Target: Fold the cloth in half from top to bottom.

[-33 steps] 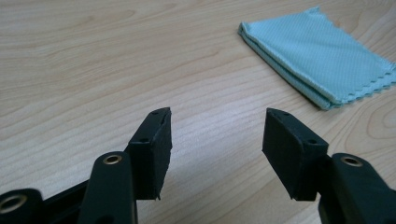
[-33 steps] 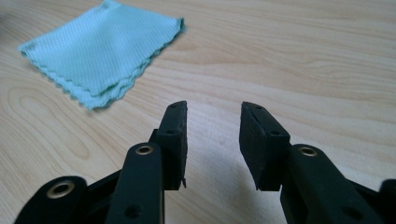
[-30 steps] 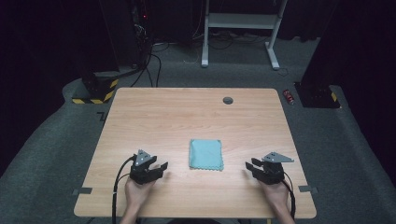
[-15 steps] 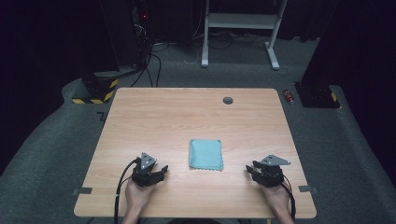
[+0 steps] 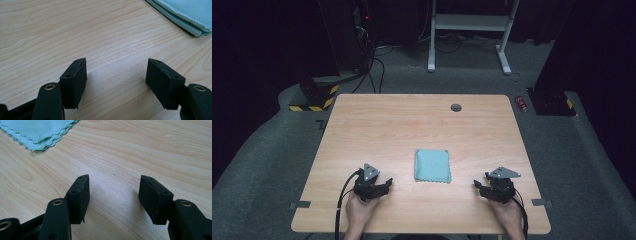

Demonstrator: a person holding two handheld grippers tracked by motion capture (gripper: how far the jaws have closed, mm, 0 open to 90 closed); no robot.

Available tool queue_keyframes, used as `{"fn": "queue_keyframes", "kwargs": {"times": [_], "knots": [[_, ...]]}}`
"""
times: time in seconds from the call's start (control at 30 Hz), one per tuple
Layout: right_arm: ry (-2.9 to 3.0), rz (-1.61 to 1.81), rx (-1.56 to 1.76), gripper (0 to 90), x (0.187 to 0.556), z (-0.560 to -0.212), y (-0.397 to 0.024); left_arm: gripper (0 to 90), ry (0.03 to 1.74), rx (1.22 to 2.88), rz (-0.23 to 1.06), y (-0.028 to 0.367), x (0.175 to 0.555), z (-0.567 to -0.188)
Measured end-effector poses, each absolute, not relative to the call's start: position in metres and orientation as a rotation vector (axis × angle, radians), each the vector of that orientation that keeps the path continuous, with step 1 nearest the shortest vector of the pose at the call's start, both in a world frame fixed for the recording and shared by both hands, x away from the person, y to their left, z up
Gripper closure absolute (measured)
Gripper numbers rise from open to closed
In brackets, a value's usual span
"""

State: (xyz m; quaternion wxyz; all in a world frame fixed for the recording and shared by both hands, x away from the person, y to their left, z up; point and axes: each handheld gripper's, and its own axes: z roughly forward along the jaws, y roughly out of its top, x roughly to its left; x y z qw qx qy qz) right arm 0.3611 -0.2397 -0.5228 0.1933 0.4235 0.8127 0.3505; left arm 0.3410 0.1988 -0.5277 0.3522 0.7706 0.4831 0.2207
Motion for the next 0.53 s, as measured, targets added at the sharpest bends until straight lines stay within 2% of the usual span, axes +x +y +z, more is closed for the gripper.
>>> {"fn": "queue_keyframes", "kwargs": {"times": [0.53], "knots": [[2.28,0.983,1.188,42.1,0.3611,-0.5228,-0.2398,31.8,1.249,1.996,0.568,0.1985,0.341,-0.5278]]}}
